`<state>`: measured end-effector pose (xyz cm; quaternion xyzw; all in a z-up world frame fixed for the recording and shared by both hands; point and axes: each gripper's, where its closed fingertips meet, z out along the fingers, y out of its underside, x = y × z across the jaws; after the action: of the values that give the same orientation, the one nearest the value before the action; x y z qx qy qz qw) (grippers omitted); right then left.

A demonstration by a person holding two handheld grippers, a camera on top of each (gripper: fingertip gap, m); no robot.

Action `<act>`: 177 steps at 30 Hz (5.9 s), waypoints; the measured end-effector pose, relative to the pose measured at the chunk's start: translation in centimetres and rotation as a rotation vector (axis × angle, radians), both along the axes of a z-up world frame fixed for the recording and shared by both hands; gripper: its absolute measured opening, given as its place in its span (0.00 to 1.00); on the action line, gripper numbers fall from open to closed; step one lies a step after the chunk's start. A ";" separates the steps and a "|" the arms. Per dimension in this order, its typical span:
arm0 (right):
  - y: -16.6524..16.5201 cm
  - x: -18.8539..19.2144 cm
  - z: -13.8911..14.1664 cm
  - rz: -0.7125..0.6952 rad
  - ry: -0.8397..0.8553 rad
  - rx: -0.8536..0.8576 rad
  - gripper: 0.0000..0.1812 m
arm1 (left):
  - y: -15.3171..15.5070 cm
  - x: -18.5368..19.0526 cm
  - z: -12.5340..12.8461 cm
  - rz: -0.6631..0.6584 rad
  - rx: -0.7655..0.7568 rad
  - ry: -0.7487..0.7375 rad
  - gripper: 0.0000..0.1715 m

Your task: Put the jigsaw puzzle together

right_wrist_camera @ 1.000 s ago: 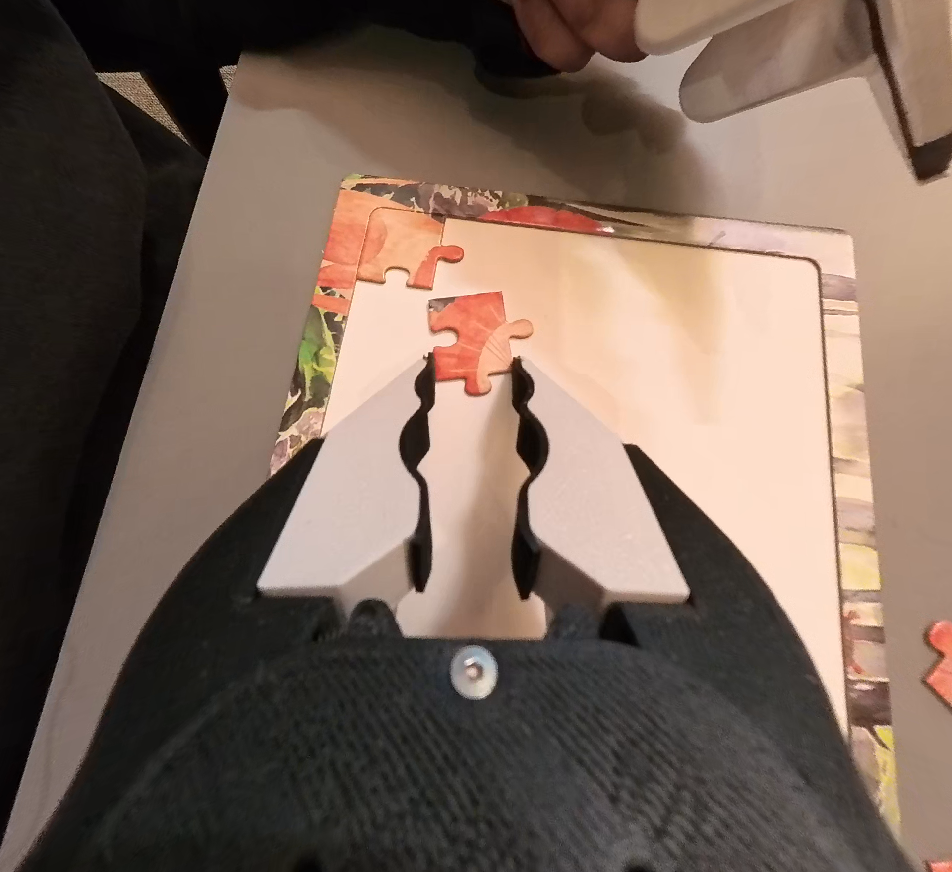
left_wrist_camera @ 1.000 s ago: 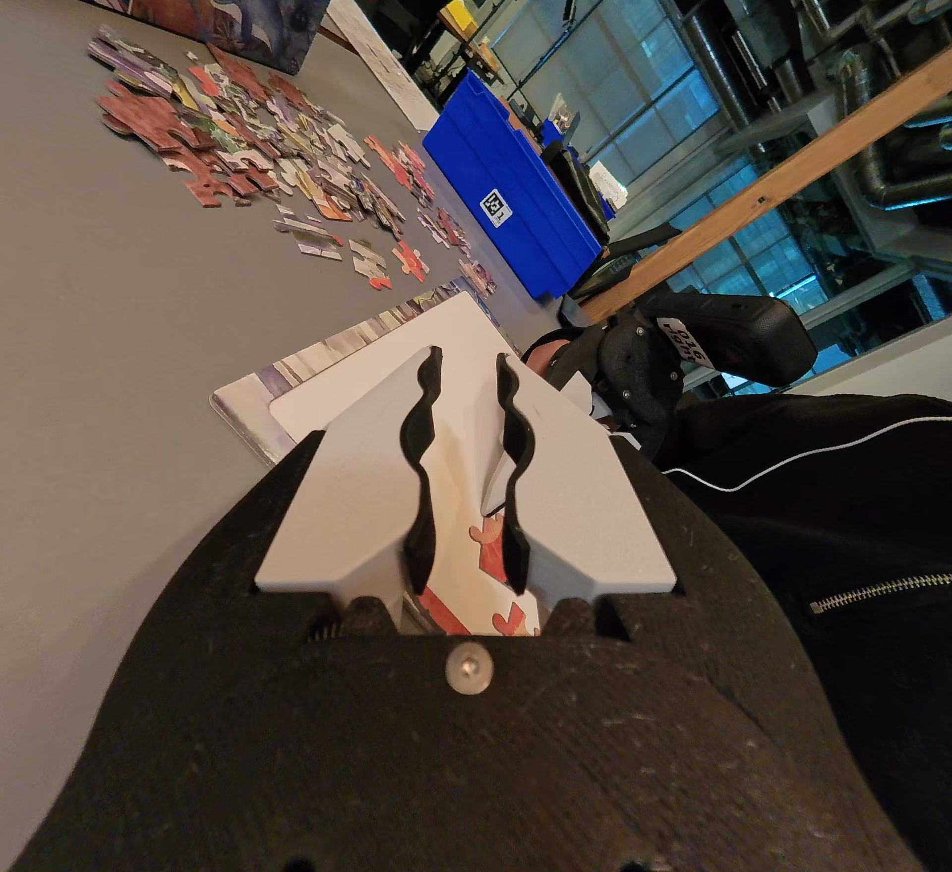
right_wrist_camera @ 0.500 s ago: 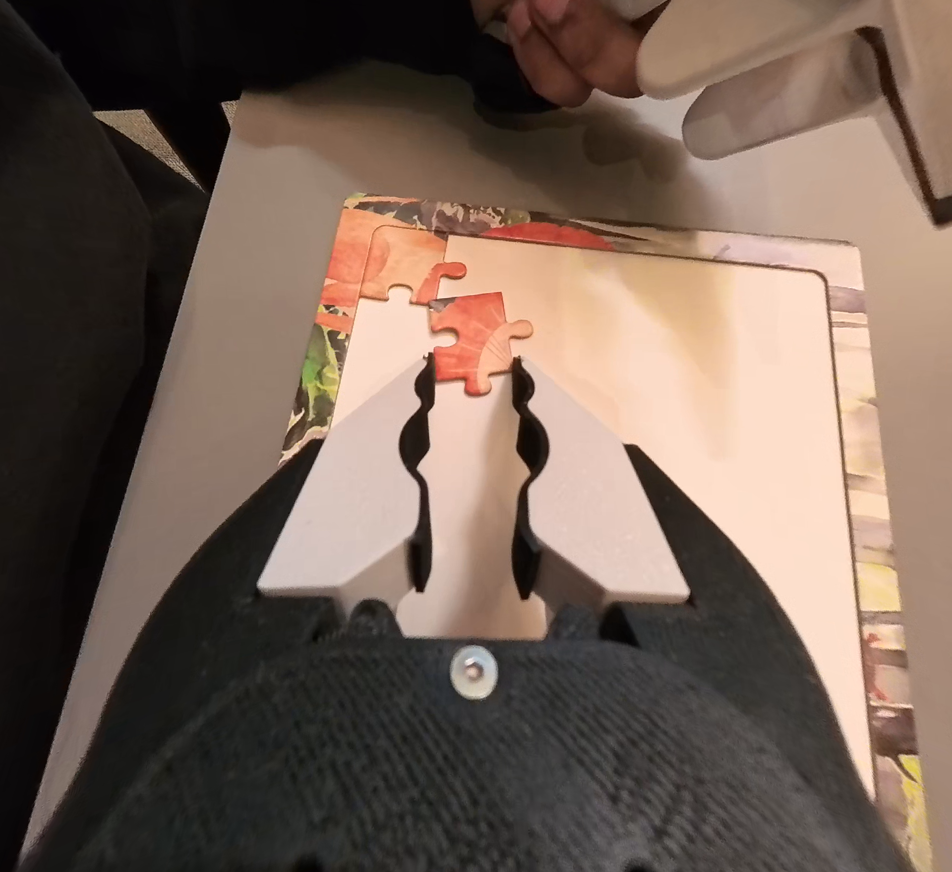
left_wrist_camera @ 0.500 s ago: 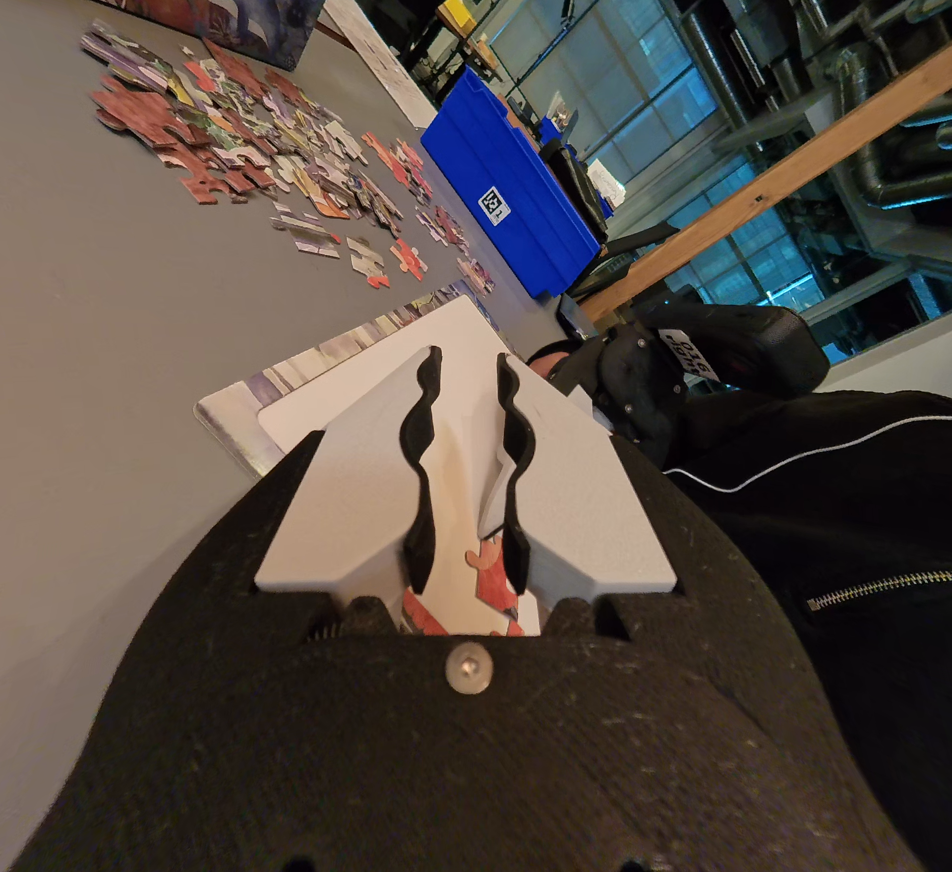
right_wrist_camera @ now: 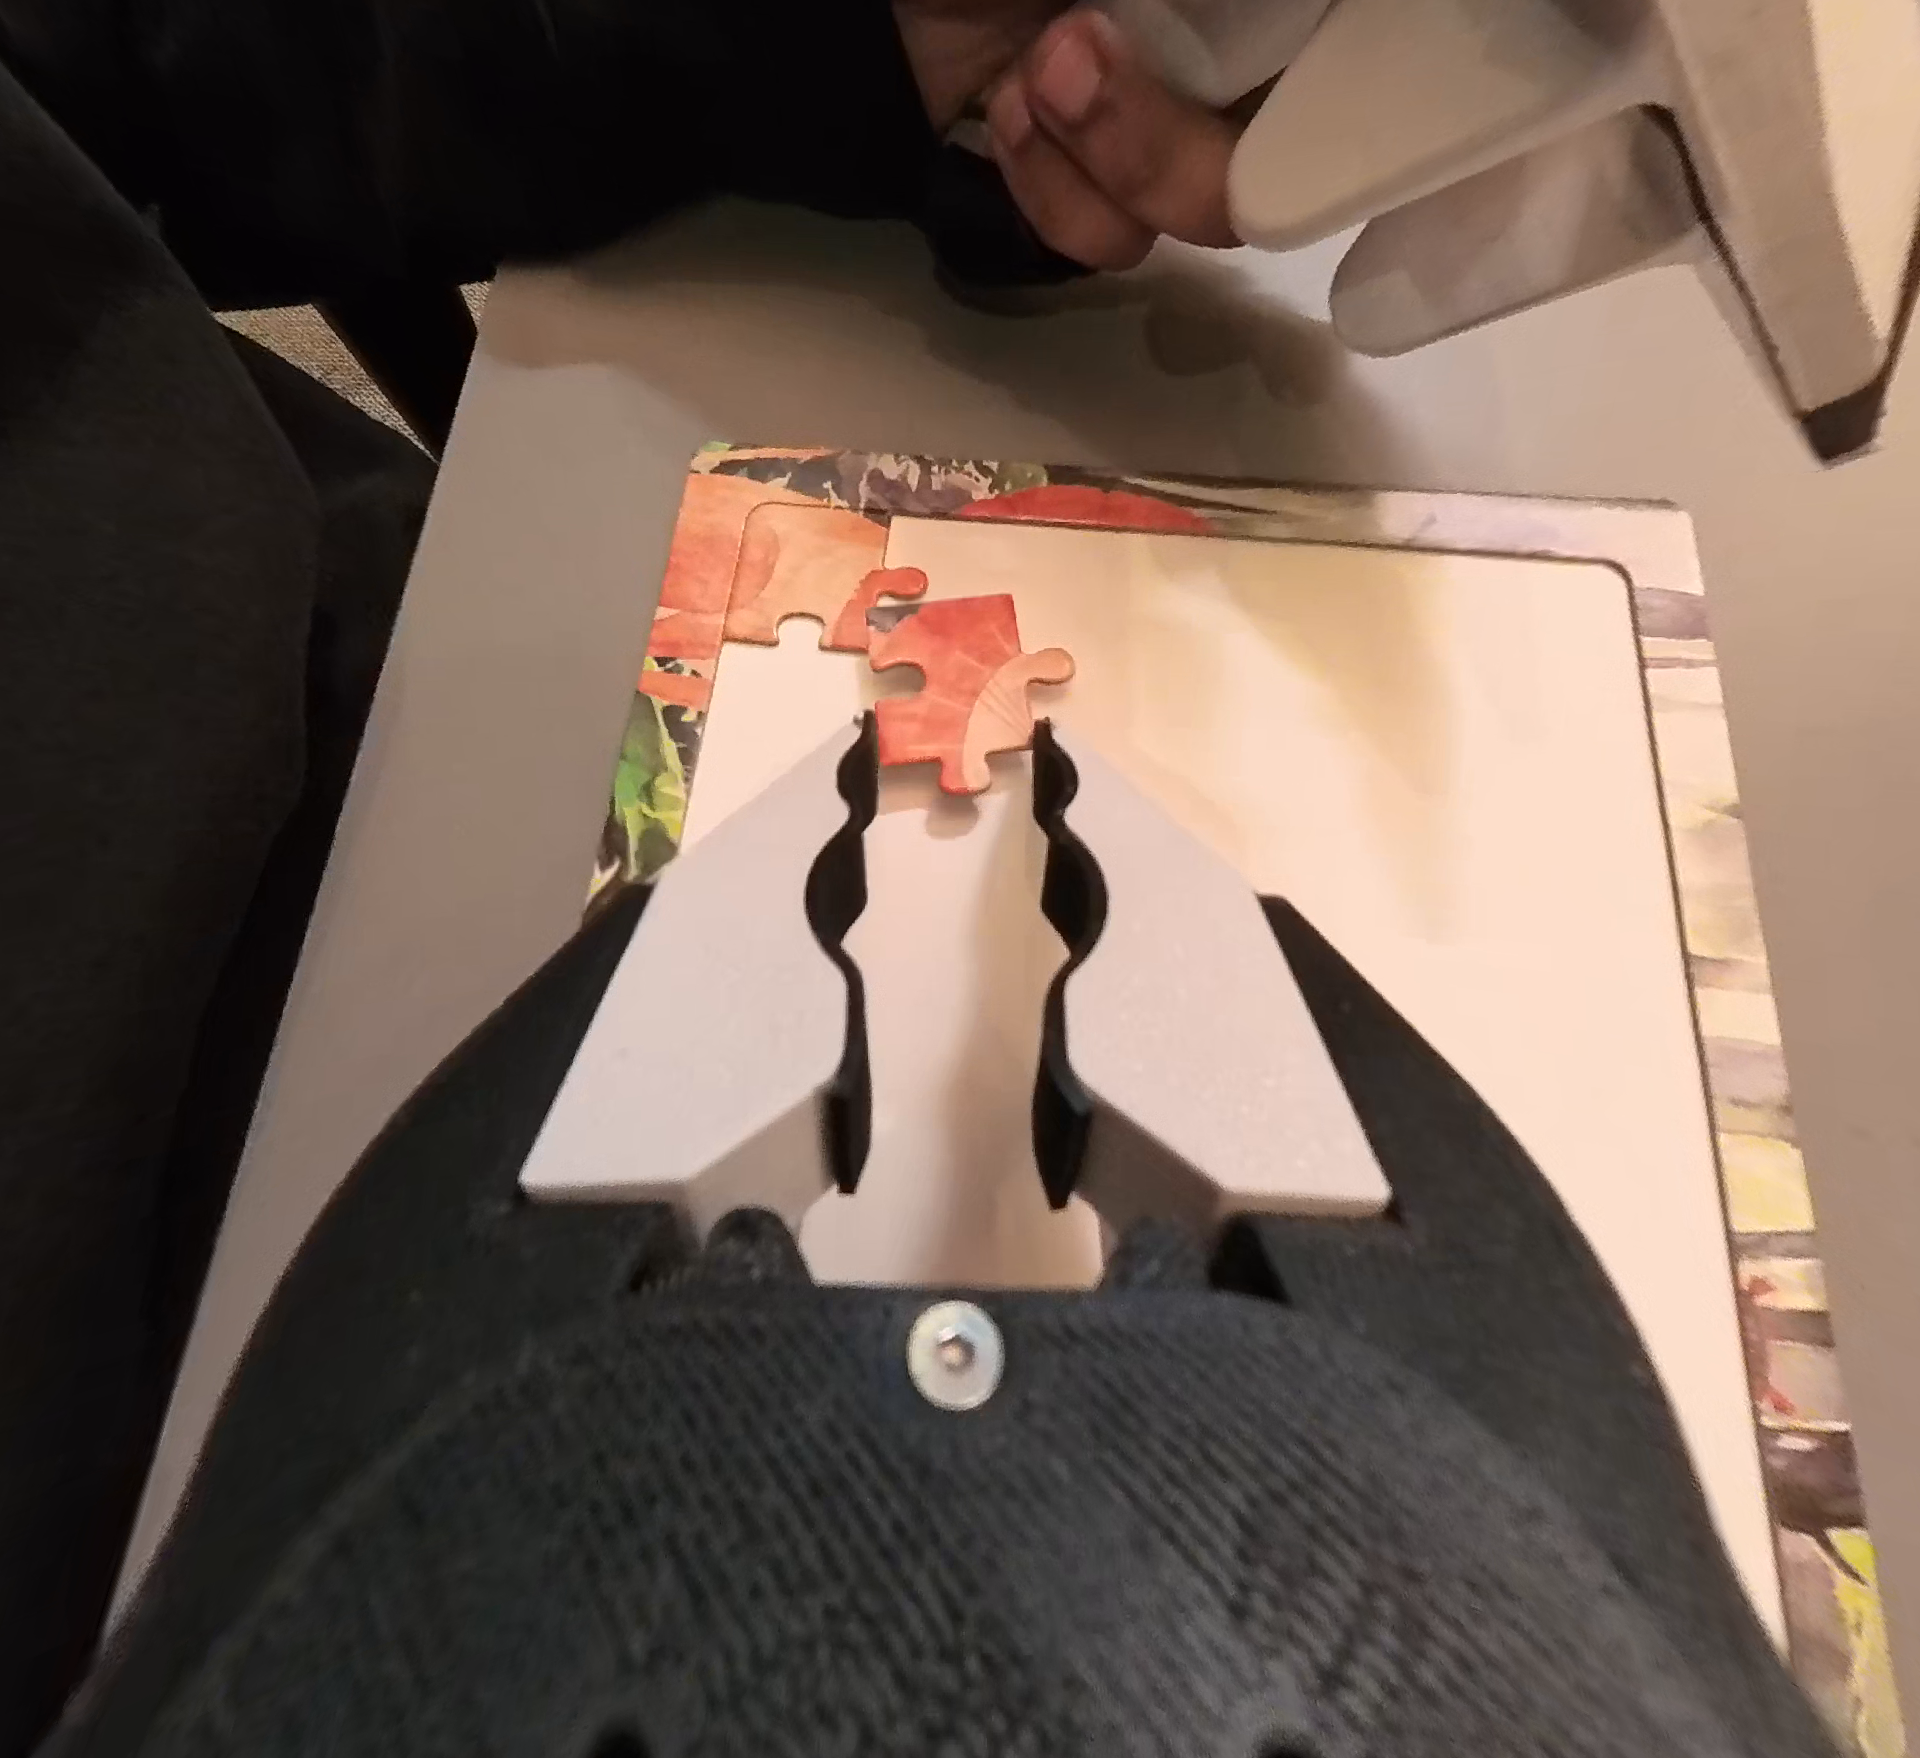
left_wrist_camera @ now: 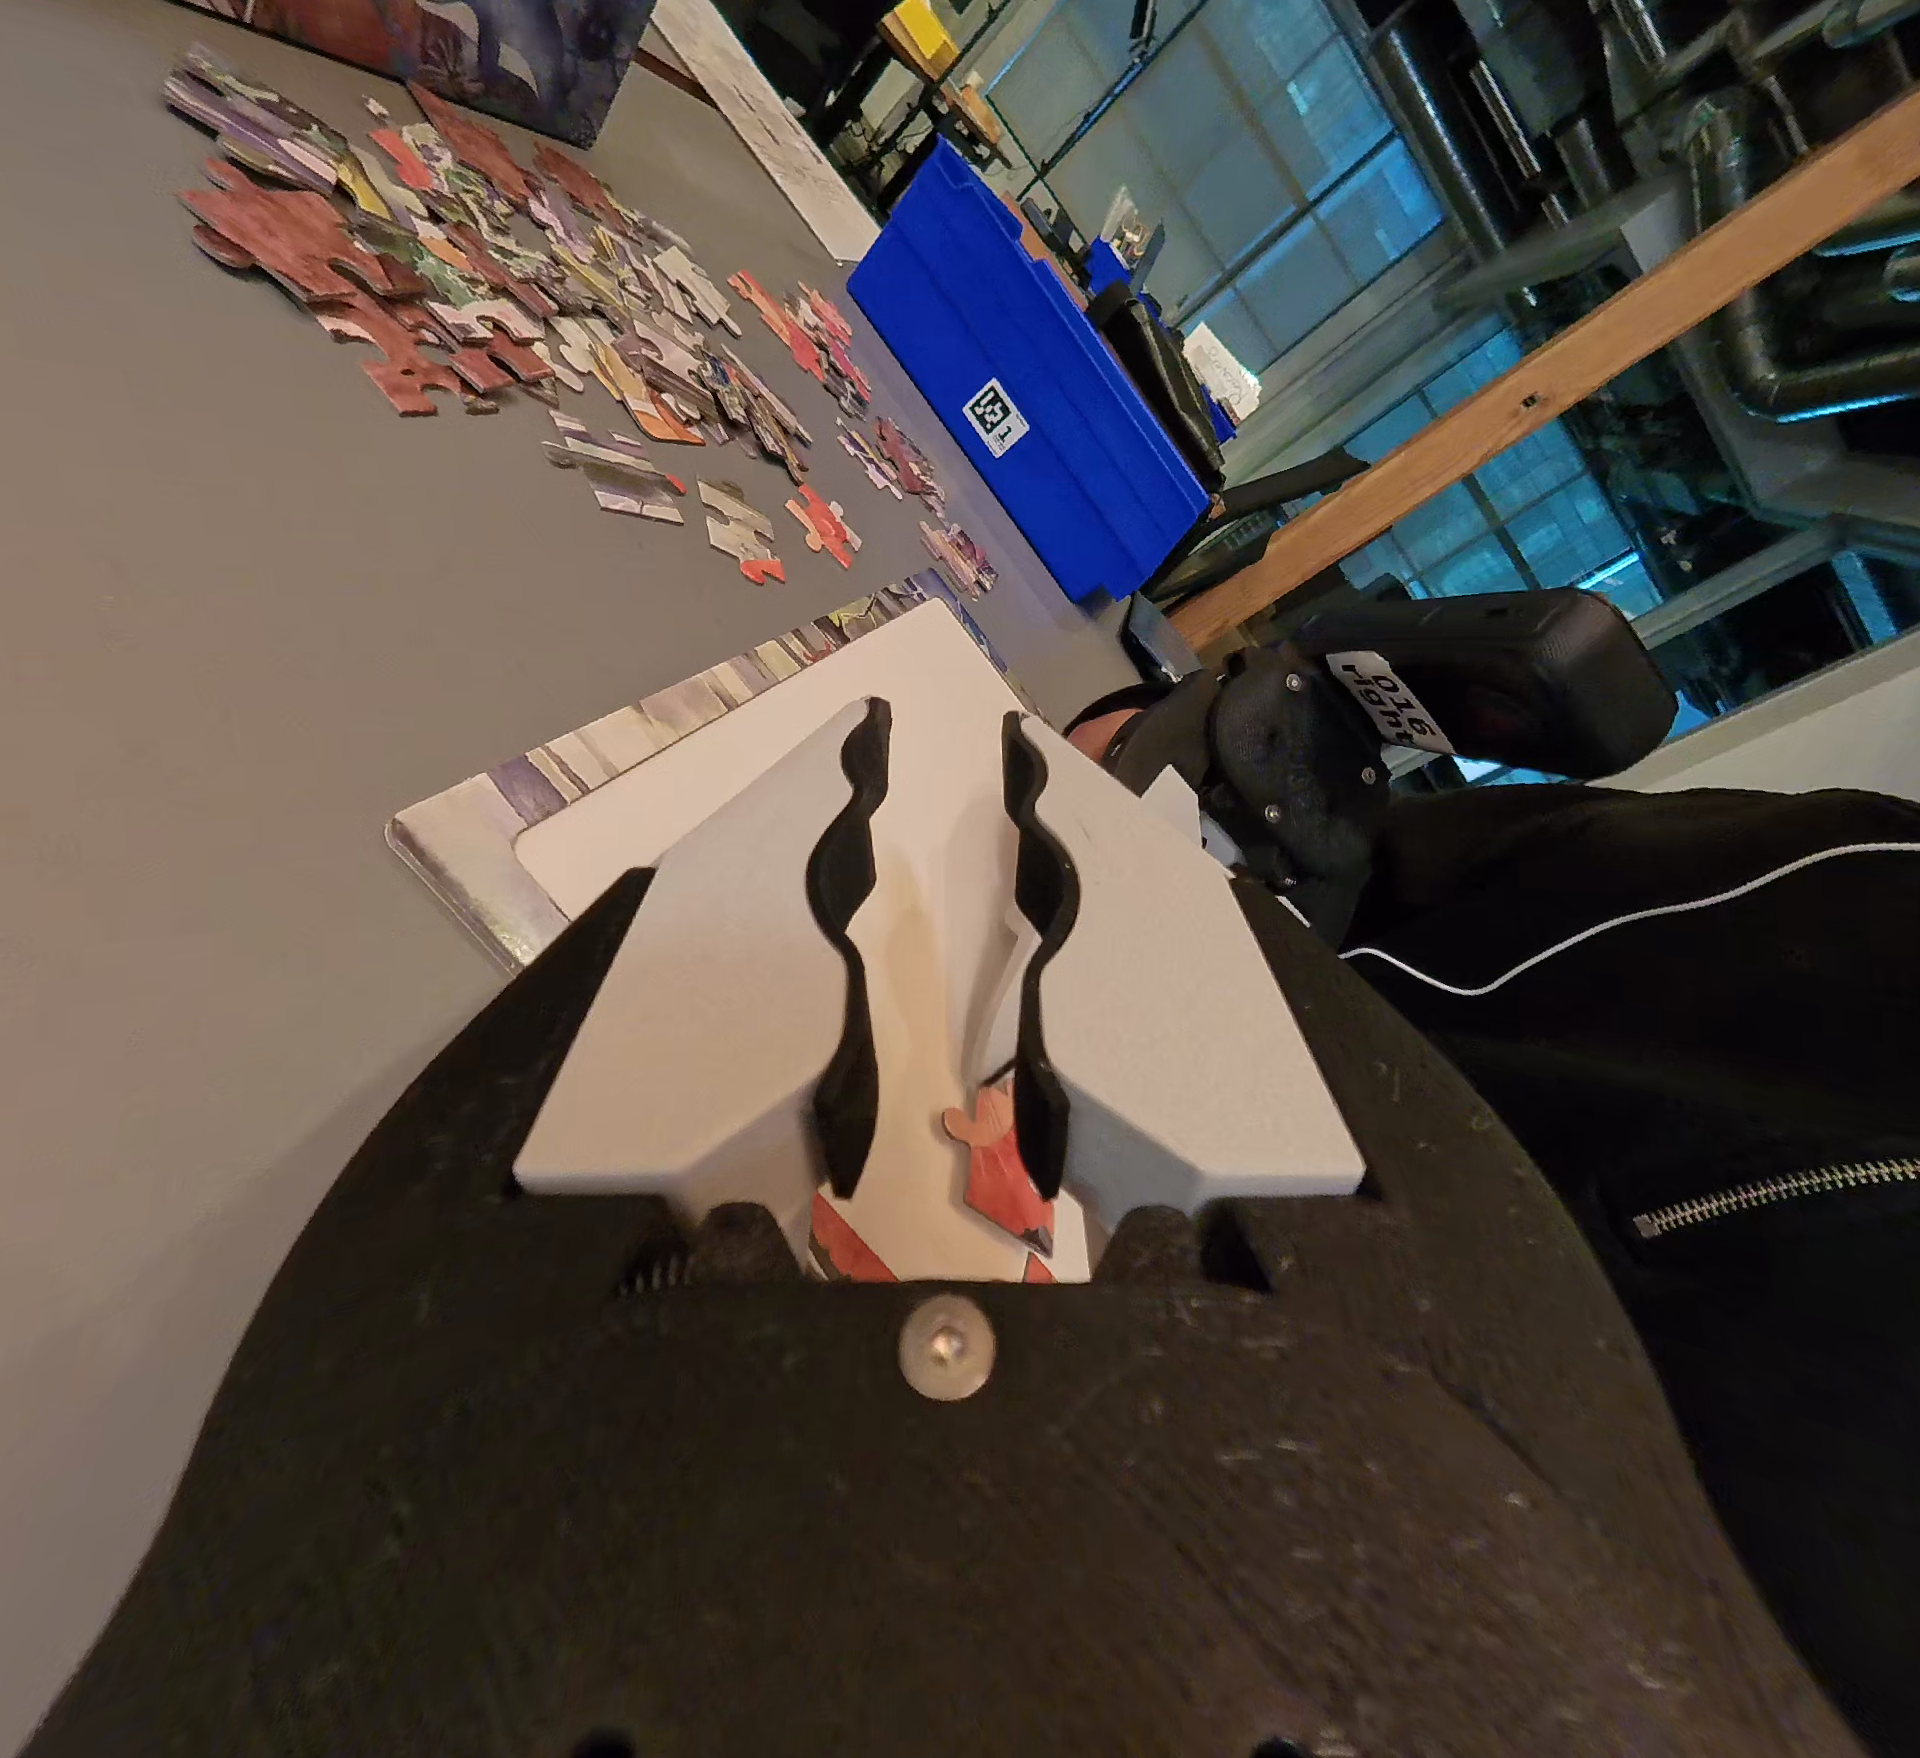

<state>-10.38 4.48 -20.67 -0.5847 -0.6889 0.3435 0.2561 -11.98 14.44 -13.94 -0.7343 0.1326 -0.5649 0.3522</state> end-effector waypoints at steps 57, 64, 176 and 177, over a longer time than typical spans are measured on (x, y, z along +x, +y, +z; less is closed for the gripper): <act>-2.1 -1.7 -0.3 -0.175 -0.078 -0.136 0.19 | -13.9 -3.0 -7.3 0.120 0.056 0.682 0.15; -1.4 -1.7 0.0 -0.179 -0.076 -0.079 0.20 | -13.9 -3.0 -7.2 0.112 0.048 0.667 0.15; -0.3 -3.8 -0.5 0.132 -0.075 0.010 0.12 | -12.7 -3.1 -7.3 0.124 0.037 0.682 0.05; -0.2 -3.8 -0.5 0.134 -0.075 0.007 0.13 | -12.7 -3.1 -7.3 0.124 0.037 0.681 0.05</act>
<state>-14.15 4.28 -21.19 -0.5488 -0.7369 0.3352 0.2083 -15.07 1.77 -21.24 -0.8809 0.2079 -0.2624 0.3344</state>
